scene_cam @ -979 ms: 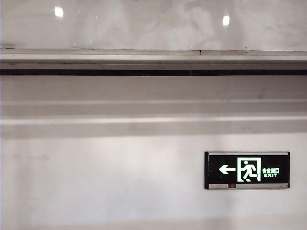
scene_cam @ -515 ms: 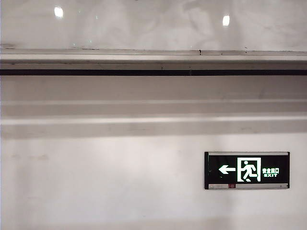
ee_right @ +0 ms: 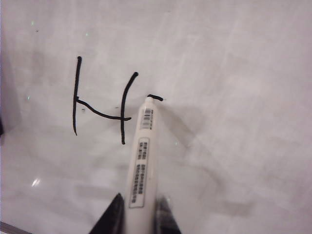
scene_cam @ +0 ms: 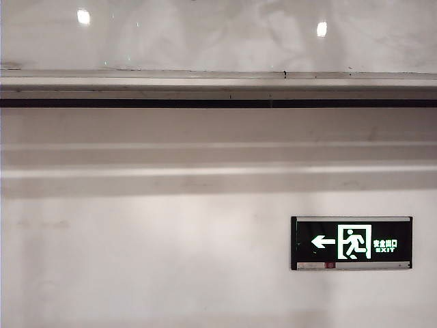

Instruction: Take a marker from the whiteboard tray, write "Hi!" on the whiteboard, and then put the marker back vertically into the whiteboard tray.

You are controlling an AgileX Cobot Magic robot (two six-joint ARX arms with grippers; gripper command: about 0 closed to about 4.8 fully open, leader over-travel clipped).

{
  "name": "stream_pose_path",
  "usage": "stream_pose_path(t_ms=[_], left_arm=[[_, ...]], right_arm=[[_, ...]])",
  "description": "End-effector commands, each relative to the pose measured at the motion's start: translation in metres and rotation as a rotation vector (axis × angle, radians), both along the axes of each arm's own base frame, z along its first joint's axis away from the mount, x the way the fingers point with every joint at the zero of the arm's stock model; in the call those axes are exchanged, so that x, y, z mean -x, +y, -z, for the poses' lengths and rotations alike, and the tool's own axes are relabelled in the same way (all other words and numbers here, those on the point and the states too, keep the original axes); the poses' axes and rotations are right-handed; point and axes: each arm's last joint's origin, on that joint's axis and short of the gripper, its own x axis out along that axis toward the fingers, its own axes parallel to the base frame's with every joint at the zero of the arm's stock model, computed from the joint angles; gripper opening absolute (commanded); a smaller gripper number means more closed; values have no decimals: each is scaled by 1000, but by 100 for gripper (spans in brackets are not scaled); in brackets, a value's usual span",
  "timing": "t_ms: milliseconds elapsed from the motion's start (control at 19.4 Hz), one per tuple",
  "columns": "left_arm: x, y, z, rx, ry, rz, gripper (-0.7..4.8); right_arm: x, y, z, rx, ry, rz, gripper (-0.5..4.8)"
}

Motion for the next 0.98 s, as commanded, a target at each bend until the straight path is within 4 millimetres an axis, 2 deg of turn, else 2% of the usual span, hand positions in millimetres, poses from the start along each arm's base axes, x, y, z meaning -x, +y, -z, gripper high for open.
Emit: stream_pose_path(t_ms=[52,361,618,773,979], left_arm=[[2,1,-3,5,-18,6,-5],[2,1,-3,4,-17,6,-5],[2,1,-3,4,-18,6,-5],[2,0,-3,-12,-34,10,-5],[3,0,-3,-14,-35,29,-5]], right_arm=[[2,-2,-4,-15,-25,31,-2],[4,-3,-6,-19,-32,47,-2],[31,-14,-26,-40,-99,53,-2],[27,-26,-26,-24,-102,100,-2],[19,-25,-21,-19,-90,99,-2]])
